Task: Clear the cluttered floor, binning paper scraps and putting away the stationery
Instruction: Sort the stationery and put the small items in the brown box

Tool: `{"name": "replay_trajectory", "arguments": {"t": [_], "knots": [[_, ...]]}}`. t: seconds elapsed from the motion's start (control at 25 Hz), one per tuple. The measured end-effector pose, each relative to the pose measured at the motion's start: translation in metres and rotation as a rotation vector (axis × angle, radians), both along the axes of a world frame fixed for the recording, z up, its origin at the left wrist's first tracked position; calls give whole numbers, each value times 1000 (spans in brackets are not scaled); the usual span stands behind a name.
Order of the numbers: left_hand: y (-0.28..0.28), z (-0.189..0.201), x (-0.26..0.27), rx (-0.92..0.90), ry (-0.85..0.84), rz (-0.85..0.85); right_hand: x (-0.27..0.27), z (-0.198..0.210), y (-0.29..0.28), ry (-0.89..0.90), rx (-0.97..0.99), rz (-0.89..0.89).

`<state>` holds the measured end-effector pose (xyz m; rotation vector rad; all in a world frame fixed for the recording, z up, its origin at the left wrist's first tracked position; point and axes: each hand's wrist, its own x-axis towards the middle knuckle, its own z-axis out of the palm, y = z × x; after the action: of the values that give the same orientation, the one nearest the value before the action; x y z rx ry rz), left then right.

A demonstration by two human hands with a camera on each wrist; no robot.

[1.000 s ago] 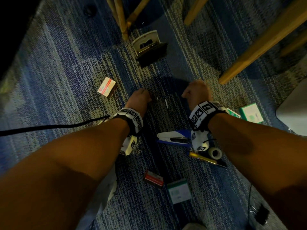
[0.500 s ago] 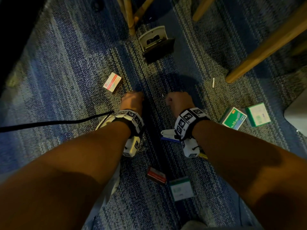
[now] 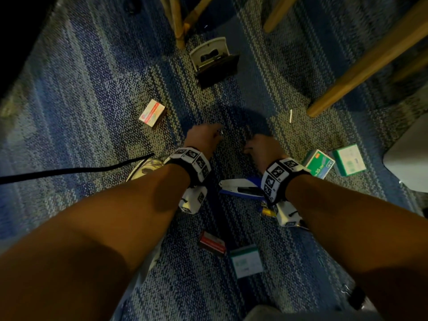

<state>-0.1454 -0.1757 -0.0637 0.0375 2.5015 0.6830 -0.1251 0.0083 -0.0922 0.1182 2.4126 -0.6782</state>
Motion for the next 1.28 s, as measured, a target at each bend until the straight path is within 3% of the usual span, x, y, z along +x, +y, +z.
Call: {"name": "replay_trajectory", "arguments": {"t": [0.16, 0.2, 0.28, 0.36, 0.48, 0.72, 0.88, 1.08, 1.16, 1.28], "knots": [[14, -5, -15, -74, -48, -118, 5, 9, 4, 42, -60, -224], [14, -7, -16, -108, -51, -161, 3, 12, 8, 91, -61, -330], [11, -13, -15, -151, -21, -215, -8, 18, 22, 161, -145, -717], [11, -17, -12, -145, 34, -192, -25, 21, 44, 221, -66, -851], [11, -20, -8, -135, 87, -159, -48, 23, 68, 188, -24, -791], [12, -17, -14, -250, -22, -238, -51, 4, 80, 155, 291, -319], [14, -6, -22, -256, 7, -297, -63, 15, 88, 124, 300, -151], [31, 40, -48, -22, -29, -286, -62, 61, 115, 153, 154, -58], [46, 67, -54, 89, -42, -207, -49, 93, 130, 207, 142, -52], [76, 103, -62, 80, 81, -272, -29, 137, 144, 352, 78, -138]]}}
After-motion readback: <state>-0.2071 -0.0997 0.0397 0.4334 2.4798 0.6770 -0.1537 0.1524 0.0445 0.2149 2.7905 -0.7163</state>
